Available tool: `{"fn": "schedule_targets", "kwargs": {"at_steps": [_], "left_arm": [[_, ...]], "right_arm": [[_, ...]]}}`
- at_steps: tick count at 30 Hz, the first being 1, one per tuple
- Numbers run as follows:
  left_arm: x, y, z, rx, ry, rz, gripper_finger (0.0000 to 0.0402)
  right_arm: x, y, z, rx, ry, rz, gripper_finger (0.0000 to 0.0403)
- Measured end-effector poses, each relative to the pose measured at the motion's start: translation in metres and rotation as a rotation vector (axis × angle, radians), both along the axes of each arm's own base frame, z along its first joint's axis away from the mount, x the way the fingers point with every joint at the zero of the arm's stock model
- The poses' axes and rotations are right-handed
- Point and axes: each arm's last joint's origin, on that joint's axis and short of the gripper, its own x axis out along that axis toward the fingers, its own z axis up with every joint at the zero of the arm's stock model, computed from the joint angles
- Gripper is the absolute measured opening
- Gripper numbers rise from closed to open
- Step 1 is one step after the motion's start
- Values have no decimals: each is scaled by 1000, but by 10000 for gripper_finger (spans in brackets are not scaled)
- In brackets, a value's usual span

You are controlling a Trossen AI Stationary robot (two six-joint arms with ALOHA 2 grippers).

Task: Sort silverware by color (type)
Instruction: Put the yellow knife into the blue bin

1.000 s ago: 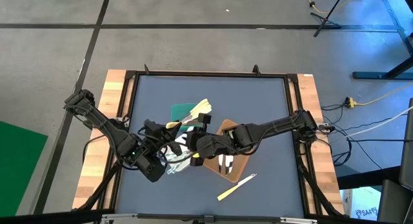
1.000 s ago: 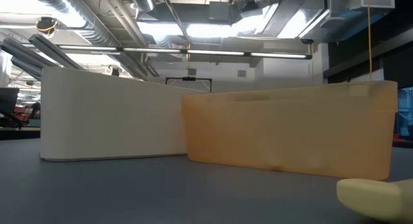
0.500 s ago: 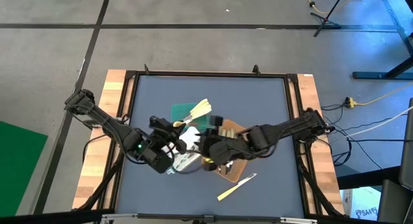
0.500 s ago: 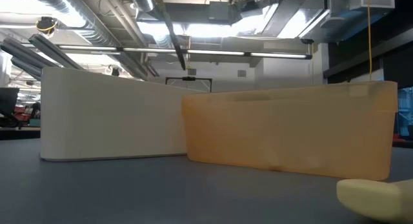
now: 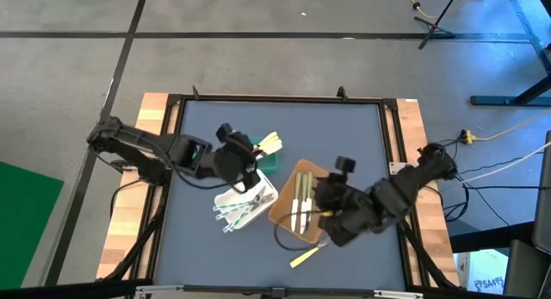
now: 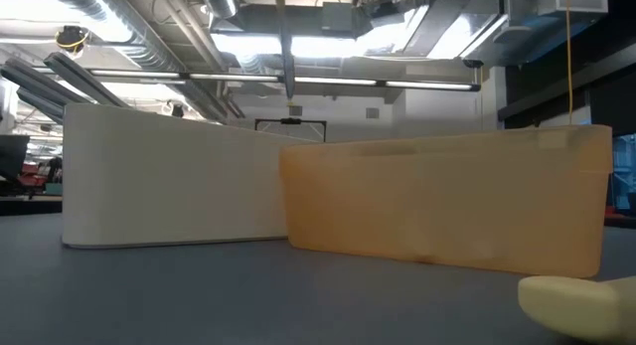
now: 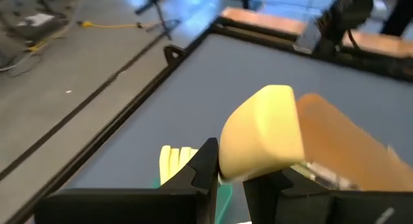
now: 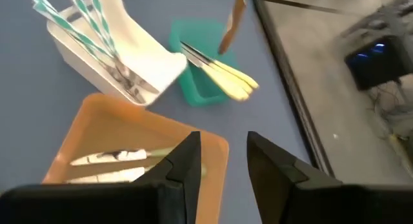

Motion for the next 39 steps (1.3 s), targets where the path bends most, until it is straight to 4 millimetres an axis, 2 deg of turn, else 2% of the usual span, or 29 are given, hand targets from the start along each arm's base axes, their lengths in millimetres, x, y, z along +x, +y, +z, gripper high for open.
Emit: {"fn": "schedule_targets", "kwargs": {"at_steps": [5, 10, 19, 24, 29, 39], "left_arm": [[6, 30, 1, -20, 94, -94, 45], [7, 60, -3, -69, 166, -143, 45], [2, 96, -15, -164, 298, -160, 46], [9, 110, -34, -221, 407, -154, 46], [23, 123, -55, -255, 483, -174, 46], [48, 144, -104, -342, 638, -181, 46]], "right_arm": [[-17, 22, -11, -16, 2, 11, 111], [-28, 32, -20, 12, 20, 23, 111], [-40, 29, -55, 12, 165, 6, 111], [-45, 27, -82, 16, 261, -18, 111], [-44, 28, -104, 31, 271, -35, 111], [-39, 33, -130, 79, 235, -23, 111]]}}
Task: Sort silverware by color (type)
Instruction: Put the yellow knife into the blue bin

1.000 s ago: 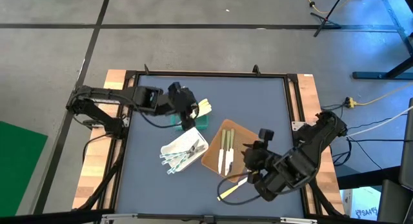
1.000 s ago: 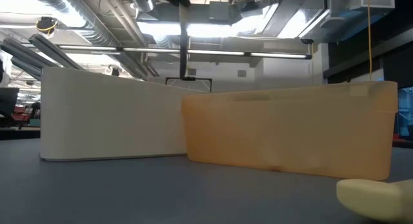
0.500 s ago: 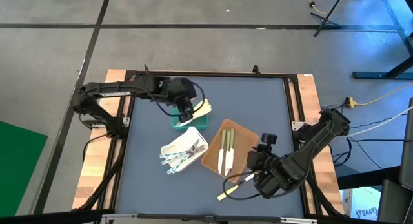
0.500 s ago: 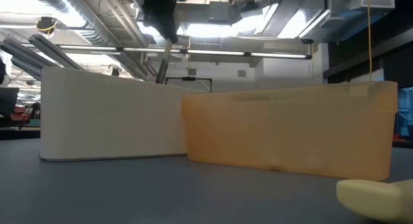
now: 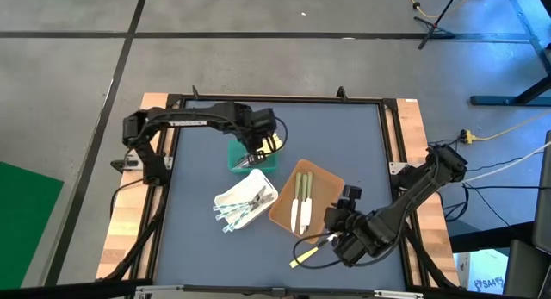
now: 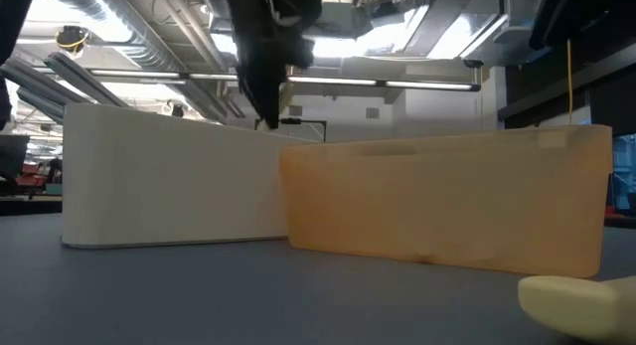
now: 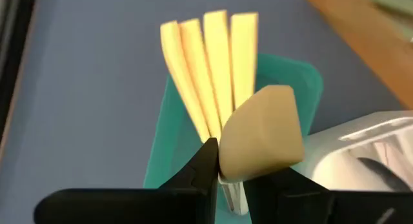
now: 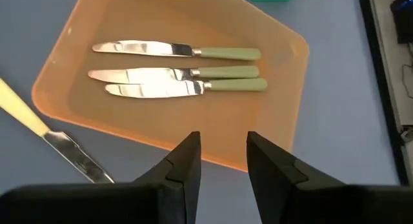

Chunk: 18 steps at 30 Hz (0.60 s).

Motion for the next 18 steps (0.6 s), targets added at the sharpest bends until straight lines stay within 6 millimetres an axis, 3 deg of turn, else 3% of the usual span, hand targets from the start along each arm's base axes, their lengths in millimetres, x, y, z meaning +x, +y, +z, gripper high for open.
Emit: {"fn": "schedule_targets", "kwargs": {"at_steps": [10, 18], "left_arm": [[14, 15, -37, -19, 108, 8, 46], [19, 24, -48, -12, 106, 28, 46]], "right_arm": [[3, 4, -19, 73, 8, 32, 111], [2, 4, -28, 77, 17, 36, 111]]}}
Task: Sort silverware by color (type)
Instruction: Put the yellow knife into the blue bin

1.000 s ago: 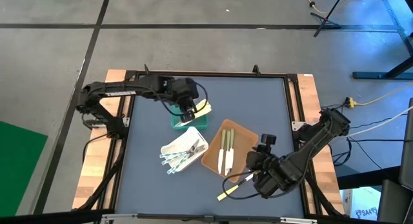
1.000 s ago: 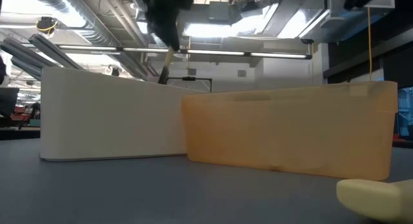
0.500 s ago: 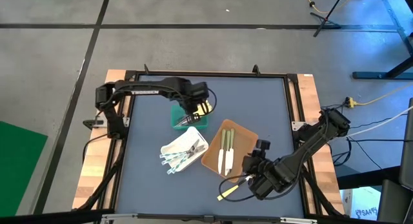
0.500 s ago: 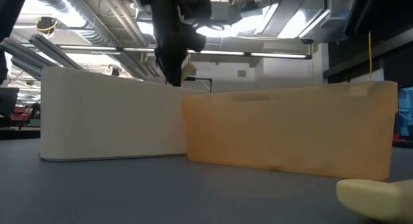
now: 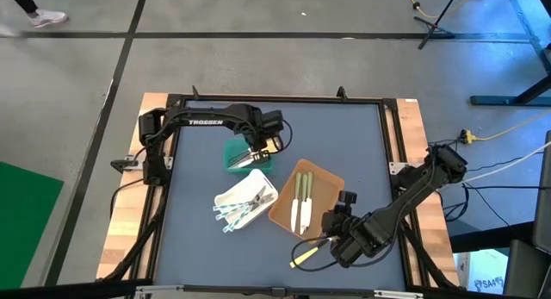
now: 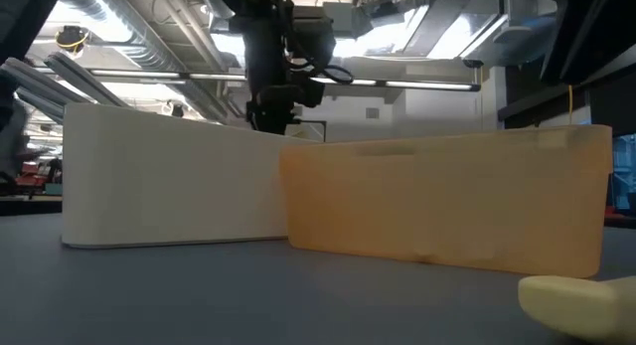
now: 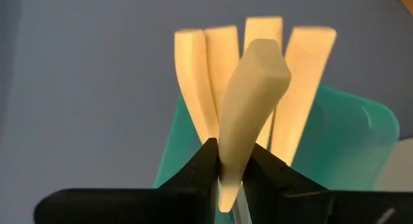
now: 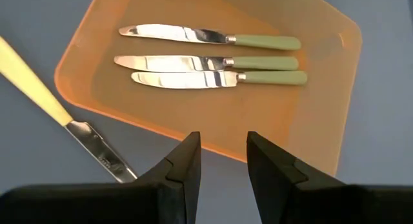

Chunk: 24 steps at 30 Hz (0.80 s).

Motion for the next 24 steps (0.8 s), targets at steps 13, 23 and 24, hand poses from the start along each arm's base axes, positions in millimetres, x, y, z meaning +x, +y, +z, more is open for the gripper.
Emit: {"fn": "schedule_targets", "kwargs": {"at_steps": [13, 23, 24], "left_arm": [[5, 2, 1, 46, -48, 7, 56], [8, 3, 1, 51, -69, 8, 113], [8, 3, 1, 51, -70, 8, 116]], "right_arm": [[1, 1, -2, 20, 1, 3, 111], [1, 1, -2, 15, 5, 13, 111], [1, 1, -2, 14, 6, 16, 111]]}}
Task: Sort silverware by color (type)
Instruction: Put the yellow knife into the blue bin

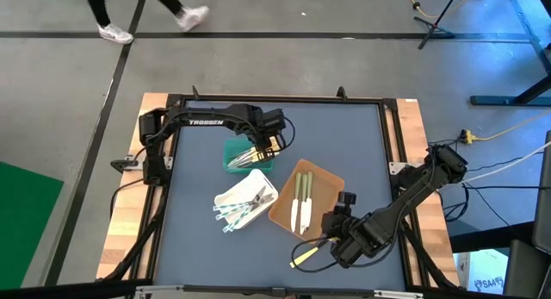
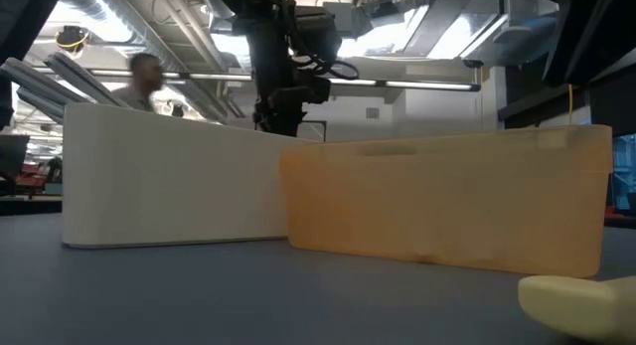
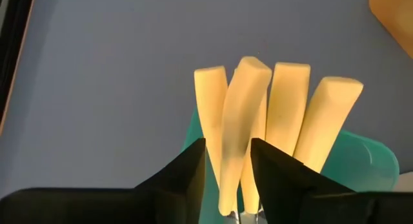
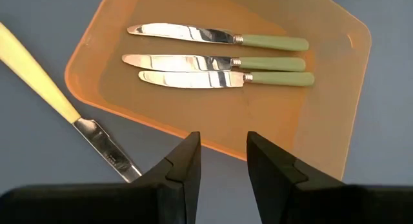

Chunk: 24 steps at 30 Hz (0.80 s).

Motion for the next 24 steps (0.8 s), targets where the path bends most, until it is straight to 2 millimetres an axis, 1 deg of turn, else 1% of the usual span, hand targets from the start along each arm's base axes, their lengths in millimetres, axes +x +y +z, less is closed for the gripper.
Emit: {"fn": "schedule_targets", "kwargs": {"at_steps": [6, 13, 16, 19, 22, 24], "left_arm": [[3, 1, 1, 9, -32, 0, 124], [1, 1, 3, -1, -28, -1, 124], [-4, 0, 13, 4, -39, 0, 124], [-11, -3, 27, 14, -68, -1, 124], [-20, -9, 47, 23, -120, -4, 124], [-25, -18, 61, 27, -164, -2, 124]], "right_arm": [[0, 0, 0, 5, 7, 5, 111], [0, 1, 0, 12, 38, 51, 111], [0, 1, -1, 15, 42, 52, 111], [0, 2, -1, 32, 59, 77, 111], [2, 6, -1, 75, 73, 132, 111], [4, 9, -1, 108, 61, 166, 111]]}}
